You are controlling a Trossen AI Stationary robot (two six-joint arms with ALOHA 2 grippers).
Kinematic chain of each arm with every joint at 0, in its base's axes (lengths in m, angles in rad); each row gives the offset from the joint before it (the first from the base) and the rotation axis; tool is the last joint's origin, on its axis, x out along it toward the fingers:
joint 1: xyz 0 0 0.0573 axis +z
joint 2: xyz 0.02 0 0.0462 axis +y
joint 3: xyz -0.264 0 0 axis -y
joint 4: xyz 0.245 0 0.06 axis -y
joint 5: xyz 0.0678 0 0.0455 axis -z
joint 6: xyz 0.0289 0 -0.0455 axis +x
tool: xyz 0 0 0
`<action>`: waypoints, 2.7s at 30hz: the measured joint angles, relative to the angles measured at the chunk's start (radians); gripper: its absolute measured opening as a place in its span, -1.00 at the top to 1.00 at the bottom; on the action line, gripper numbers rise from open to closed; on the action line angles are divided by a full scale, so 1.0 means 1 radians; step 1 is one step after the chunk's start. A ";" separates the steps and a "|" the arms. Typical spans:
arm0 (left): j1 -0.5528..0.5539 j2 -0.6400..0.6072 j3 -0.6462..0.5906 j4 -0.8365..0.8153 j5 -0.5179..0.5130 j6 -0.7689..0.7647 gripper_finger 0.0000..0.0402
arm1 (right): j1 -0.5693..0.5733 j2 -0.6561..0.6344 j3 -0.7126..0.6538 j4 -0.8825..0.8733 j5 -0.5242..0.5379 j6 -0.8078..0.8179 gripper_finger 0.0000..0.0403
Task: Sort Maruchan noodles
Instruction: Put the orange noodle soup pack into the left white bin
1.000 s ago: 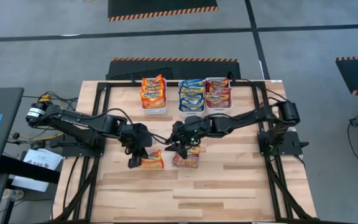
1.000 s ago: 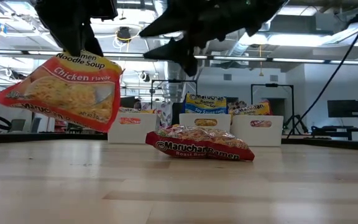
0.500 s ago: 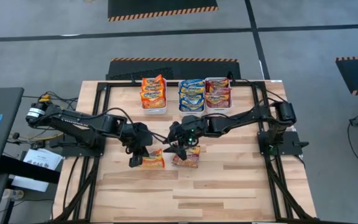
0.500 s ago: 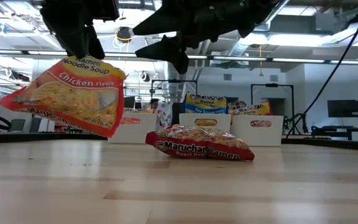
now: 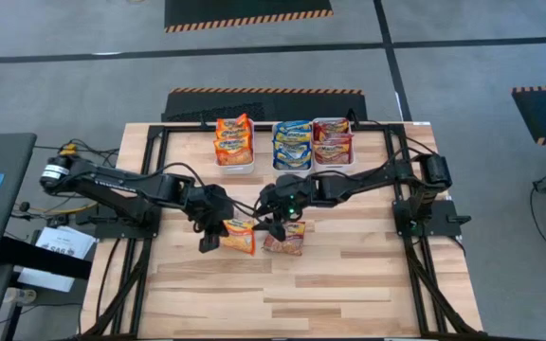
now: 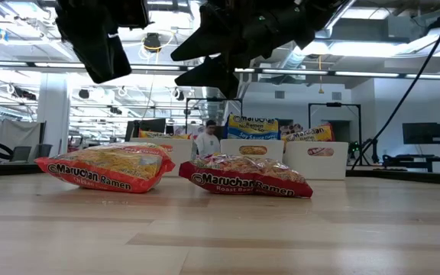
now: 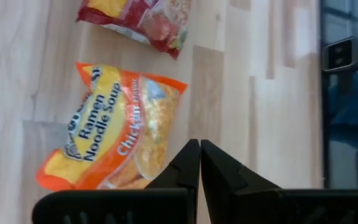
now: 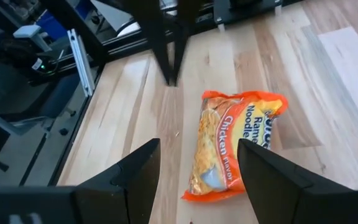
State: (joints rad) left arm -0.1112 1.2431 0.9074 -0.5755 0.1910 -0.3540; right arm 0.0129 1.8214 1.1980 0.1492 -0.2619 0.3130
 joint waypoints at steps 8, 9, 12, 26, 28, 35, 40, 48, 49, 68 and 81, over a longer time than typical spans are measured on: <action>0.040 0.102 0.000 -0.010 0.088 -0.006 0.92 | 0.001 0.000 0.000 0.006 0.000 0.000 -0.19; 0.047 0.116 0.000 -0.008 0.107 -0.006 0.89 | 0.000 0.000 0.000 0.003 0.000 0.000 -0.19; 0.064 0.149 0.000 0.004 0.148 -0.014 0.76 | -0.005 0.000 0.000 -0.021 0.002 -0.006 -0.19; 0.189 0.178 0.011 0.016 0.120 0.031 0.34 | -0.125 0.000 0.000 -0.111 -0.093 -0.009 -0.19; 0.214 0.178 0.011 0.021 0.075 0.070 0.34 | -0.137 0.000 0.000 -0.127 -0.104 -0.014 -0.19; 0.282 0.219 0.012 0.027 0.129 0.192 0.34 | -0.161 0.000 0.000 -0.163 -0.116 -0.045 -0.19; 0.285 0.296 0.012 0.043 0.162 0.242 0.34 | -0.173 0.000 -0.002 -0.187 -0.136 -0.055 -0.19; 0.285 0.412 0.012 0.081 0.254 0.267 0.34 | -0.180 0.000 -0.002 -0.210 -0.135 -0.055 -0.19; 0.285 0.422 0.012 0.081 0.264 0.267 0.34 | -0.180 0.000 -0.002 -0.211 -0.135 -0.055 -0.19; 0.282 0.452 0.011 0.091 0.342 0.266 0.99 | -0.178 0.000 -0.002 -0.243 -0.135 -0.036 -0.19; 0.282 0.191 0.011 0.020 0.164 0.260 1.00 | -0.190 -0.001 0.000 -0.244 -0.132 -0.033 -0.19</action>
State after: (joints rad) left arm 0.1703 1.4344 0.9180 -0.5557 0.3555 -0.0943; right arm -0.1772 1.8208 1.1984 -0.0944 -0.3943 0.2800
